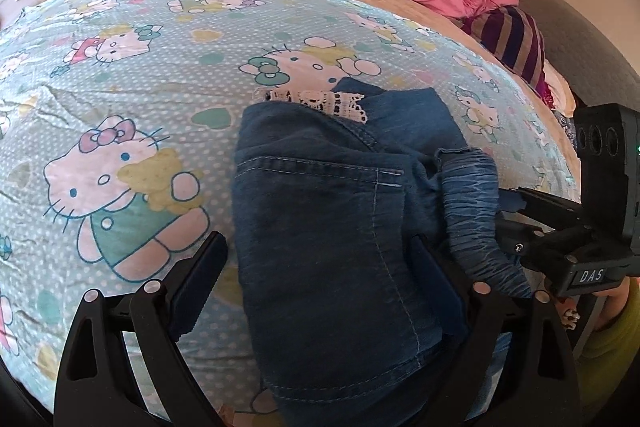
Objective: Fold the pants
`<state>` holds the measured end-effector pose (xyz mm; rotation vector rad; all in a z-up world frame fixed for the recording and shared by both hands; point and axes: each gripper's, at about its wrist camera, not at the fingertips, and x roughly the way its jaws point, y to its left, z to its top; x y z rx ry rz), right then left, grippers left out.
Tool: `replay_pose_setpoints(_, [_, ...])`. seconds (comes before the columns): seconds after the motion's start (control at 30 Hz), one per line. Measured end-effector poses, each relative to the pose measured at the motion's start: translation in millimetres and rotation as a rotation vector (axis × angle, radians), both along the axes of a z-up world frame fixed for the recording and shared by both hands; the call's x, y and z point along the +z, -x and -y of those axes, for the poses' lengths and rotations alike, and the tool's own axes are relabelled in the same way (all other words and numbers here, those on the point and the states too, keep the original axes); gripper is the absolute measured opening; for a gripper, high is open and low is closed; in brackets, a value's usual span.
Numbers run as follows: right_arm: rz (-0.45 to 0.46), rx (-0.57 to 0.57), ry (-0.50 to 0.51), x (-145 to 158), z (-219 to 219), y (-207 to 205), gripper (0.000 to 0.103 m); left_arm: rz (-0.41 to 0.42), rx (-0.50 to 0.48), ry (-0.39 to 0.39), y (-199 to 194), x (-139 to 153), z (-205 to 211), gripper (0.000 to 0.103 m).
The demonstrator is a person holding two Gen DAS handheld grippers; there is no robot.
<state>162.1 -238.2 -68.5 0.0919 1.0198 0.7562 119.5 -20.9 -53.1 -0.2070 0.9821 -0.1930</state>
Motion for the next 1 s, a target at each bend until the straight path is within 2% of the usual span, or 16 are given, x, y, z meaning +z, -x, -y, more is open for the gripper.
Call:
replay_pose_setpoints(0.03, [0.002,0.006,-0.002,0.7,0.0,0.7,0.07,0.001,-0.001,0.003,-0.3,0.3,0.3,0.089])
replay_pose_setpoints(0.07, [0.006,0.012,-0.005,1.7,-0.5,1.7,0.066,0.003,-0.008,0.017,-0.4,0.6,0.8,0.083])
replay_pose_setpoints(0.13, [0.018,0.03,-0.011,4.7,-2.7,5.0,0.056,0.004,-0.017,0.032,0.2,1.5,2.5,0.074])
replay_pose_setpoints(0.2, [0.043,0.044,-0.004,9.1,-6.4,9.8,0.04,0.016,-0.027,0.014,1.6,4.4,6.5,0.062])
replay_pose_setpoints(0.27, [0.091,0.048,0.024,16.3,-10.6,16.4,0.036,0.027,-0.025,0.001,2.9,8.7,8.4,0.056])
replay_pose_setpoints(0.33, [0.131,0.05,0.041,23.5,-14.0,20.9,0.034,0.041,-0.02,0.023,3.9,15.1,6.1,0.048])
replay_pose_setpoints(0.47, [0.186,0.066,0.051,36.7,-21.4,21.4,0.032,0.052,-0.017,0.049,1.2,23.4,1.2,0.048])
replay_pose_setpoints(0.67, [0.254,0.089,0.071,52.4,-38.3,8.4,0.031,0.081,0.007,0.048,-10.1,36.1,-6.4,0.048])
replay_pose_setpoints(1.0, [0.295,0.079,0.068,61.1,-63.4,-33.6,0.031,0.137,0.059,0.039,-44.2,55.2,-28.0,0.048])
